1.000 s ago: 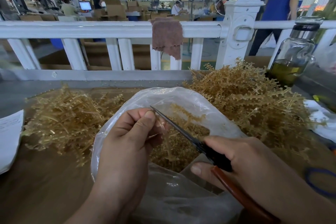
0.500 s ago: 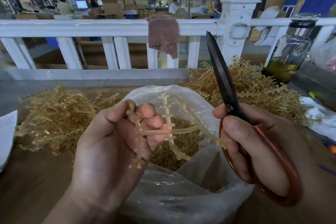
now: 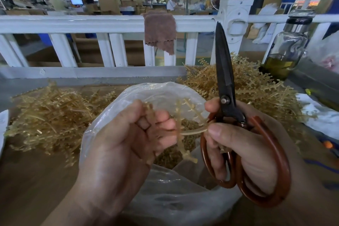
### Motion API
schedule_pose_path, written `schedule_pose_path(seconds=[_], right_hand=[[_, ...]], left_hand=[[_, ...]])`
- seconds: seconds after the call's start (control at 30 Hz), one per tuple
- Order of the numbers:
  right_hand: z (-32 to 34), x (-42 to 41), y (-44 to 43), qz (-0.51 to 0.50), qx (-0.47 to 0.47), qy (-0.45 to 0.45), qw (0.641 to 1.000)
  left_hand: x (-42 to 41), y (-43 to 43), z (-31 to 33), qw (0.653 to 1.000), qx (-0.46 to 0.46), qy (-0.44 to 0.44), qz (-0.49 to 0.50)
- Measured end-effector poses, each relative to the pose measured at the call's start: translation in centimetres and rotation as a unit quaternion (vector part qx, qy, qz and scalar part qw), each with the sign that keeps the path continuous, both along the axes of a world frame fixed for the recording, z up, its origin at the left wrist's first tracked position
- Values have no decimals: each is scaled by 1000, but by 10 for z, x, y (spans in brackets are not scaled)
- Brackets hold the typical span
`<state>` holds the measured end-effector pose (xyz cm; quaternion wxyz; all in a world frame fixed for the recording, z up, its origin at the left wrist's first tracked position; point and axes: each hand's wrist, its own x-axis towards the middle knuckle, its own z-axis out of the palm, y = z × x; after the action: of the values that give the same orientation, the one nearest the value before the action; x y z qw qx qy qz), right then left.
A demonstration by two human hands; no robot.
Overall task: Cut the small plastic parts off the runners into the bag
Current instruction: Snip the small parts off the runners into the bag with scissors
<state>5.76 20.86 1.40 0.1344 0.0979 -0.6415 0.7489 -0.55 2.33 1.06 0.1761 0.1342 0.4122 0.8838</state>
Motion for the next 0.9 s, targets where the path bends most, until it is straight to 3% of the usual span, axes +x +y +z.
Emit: schedule_pose_path(seconds=[0.23, 0.33, 0.4, 0.5, 0.6, 0.9], right_hand=[[-2, -2, 8, 12, 23, 6, 1000], [-4, -6, 11, -9, 2, -1, 1000], [-4, -9, 13, -16, -11, 4, 1000], [-4, -9, 15, -21, -22, -2, 1000], [-6, -8, 13, -18, 3, -10, 1000], [1, -2, 8, -32, 59, -31, 997]], left_hand=[[9, -1, -4, 982, -113, 80, -127], [5, -10, -3, 982, -89, 131, -106], [-6, -23, 2, 988, -31, 144, -36], [-27, -46, 15, 985, 83, 91, 121], [-38, -57, 16, 954, 154, -25, 254], [-34, -56, 12, 945, 170, -123, 249]])
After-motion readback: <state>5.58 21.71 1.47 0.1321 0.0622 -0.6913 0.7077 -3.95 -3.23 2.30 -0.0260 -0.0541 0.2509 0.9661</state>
